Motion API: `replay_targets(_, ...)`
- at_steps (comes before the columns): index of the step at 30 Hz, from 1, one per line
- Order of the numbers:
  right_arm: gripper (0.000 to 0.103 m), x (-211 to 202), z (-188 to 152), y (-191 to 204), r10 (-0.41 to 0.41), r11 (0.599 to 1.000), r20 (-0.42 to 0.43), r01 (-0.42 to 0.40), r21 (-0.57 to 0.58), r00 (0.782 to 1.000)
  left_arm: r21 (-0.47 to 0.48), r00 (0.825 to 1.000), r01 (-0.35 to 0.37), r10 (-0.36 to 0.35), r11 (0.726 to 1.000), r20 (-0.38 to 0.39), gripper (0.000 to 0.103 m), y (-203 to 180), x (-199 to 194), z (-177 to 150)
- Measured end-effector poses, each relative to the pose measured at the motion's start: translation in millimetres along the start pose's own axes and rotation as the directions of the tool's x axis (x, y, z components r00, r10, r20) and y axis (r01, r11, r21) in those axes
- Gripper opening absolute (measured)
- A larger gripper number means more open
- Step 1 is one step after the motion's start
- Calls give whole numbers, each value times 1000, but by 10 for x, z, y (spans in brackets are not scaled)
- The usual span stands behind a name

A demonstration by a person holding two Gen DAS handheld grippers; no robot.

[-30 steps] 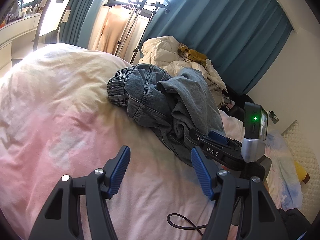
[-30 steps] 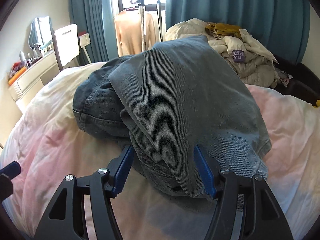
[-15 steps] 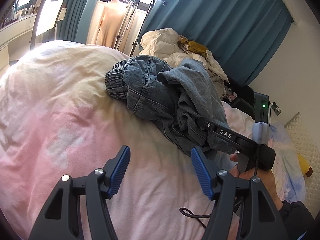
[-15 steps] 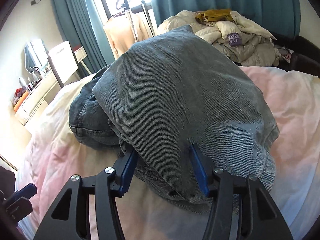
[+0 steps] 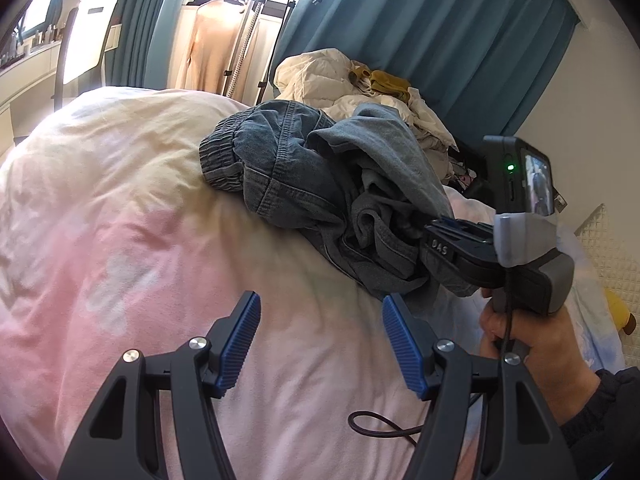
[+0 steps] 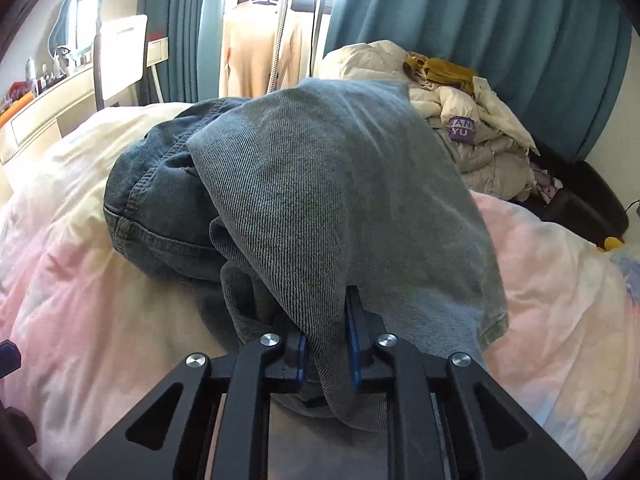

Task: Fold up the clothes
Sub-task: 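Lift the jeans leg with the right tool and pull it away to unfold, then lay the jeans leg flat on the duvet and open the right tool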

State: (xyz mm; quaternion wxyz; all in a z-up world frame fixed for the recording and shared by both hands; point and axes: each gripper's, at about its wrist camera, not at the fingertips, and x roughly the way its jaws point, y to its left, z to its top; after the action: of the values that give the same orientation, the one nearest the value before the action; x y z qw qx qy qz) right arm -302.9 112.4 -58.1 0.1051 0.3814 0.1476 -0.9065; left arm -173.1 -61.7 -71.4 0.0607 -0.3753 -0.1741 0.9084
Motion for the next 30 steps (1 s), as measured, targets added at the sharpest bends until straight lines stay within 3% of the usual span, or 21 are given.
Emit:
replay_targets(6, 11, -564, -10, -342, -156, 982, 73, 163, -92, 985, 50, 1000, -13, 13, 999, 2, 65, -158, 24, -49)
replay_targets(9, 11, -727, 18, -615, -245, 958, 106, 257, -129, 964, 73, 1000, -22, 21, 997, 12, 65, -232, 20, -68)
replay_targets(12, 11, -908, -4, -832, -342, 916, 144, 364, -170, 929, 98, 999, -34, 31, 995, 25, 65, -293, 13, -78)
replay_targets(19, 11, -1211, -47, -1431, -550, 773, 208, 587, -239, 809, 134, 998, -55, 50, 989, 39, 65, -375, 57, -116)
replay_targets(27, 10, -1333, -84, -2471, -752, 588, 211, 780, -216, 625, 158, 999, -41, 38, 987, 23, 65, -462, 206, -183)
replay_targets(30, 10, -1339, -84, -2902, -803, 535, 186, 822, -195, 567, 159, 999, -37, 34, 987, 23, 65, -477, 240, -199)
